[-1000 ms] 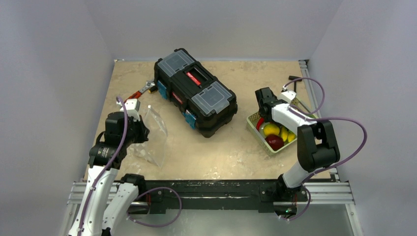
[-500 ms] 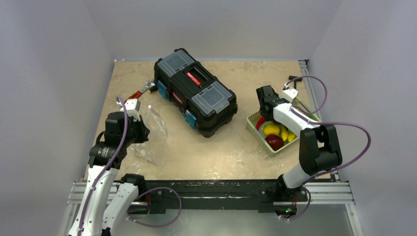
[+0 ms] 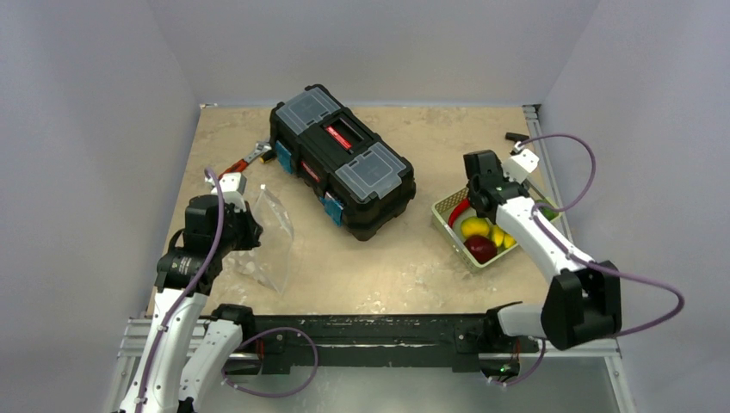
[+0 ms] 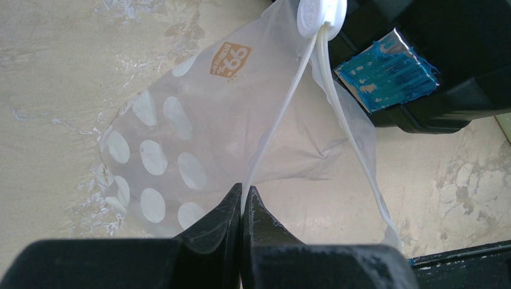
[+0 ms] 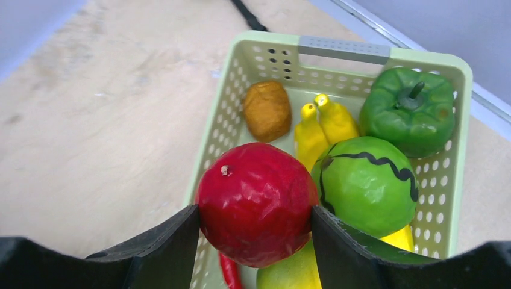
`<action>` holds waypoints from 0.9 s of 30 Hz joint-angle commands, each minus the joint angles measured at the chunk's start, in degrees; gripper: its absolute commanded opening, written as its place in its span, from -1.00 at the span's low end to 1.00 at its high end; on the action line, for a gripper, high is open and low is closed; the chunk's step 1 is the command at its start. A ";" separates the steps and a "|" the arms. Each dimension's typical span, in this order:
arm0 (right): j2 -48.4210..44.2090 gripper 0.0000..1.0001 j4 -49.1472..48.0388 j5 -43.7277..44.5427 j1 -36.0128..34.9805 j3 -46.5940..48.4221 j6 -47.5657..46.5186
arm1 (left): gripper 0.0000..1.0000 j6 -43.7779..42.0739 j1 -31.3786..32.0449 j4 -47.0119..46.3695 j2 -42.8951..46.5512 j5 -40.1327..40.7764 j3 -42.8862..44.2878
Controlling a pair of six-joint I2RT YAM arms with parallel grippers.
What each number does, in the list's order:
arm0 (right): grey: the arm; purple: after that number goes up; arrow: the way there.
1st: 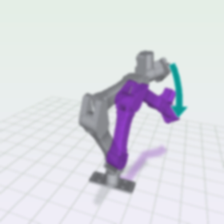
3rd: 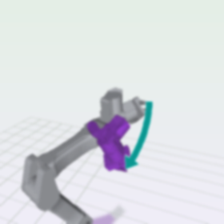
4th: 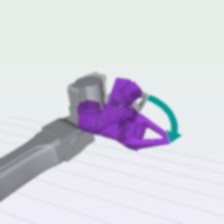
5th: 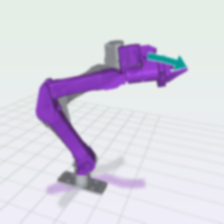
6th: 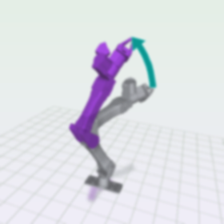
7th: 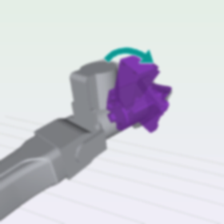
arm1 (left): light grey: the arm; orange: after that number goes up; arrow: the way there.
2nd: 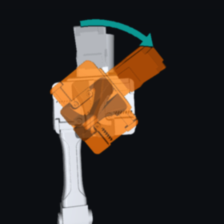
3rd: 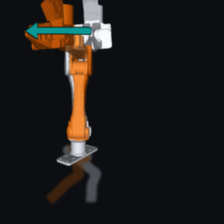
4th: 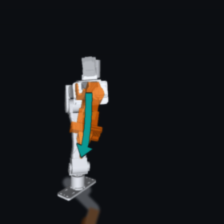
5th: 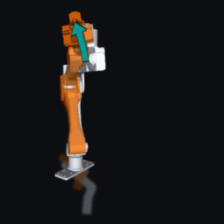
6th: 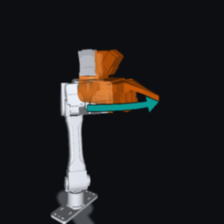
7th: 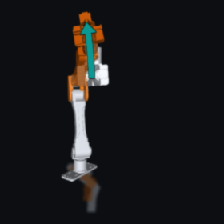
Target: Place the food in the zip-top bag and seal the zipper
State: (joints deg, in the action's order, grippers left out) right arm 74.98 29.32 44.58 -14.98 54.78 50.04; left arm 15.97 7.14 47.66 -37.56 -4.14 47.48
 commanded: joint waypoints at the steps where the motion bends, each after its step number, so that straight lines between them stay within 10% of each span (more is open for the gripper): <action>1: -11.99 -1.00 -10.06 -7.61 0.13 -3.73 -9.20 | -1.00 0.91 -0.28 -1.78 -0.24 -0.78 1.87; 8: -27.95 -1.00 -27.38 -31.81 0.14 -10.47 -20.61 | -1.00 0.91 -0.32 -1.78 -0.18 -0.85 1.86; 15: -24.55 -1.00 -48.60 -75.63 -2.48 -9.59 -17.03 | -1.00 1.00 -0.28 -1.79 -0.06 -1.00 1.83; 21: -16.91 -1.00 -48.21 -71.32 -29.87 -2.62 -26.47 | -1.00 1.08 -0.28 -1.83 0.20 -0.61 1.73; 27: -8.13 -1.00 -53.19 -62.73 -42.00 -0.81 -27.30 | -1.00 1.18 -0.28 -1.70 0.33 -0.26 1.71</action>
State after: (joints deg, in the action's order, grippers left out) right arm 63.55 -17.96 -23.33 -52.71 50.37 25.96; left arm 16.03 7.14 47.66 -37.69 -4.27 47.48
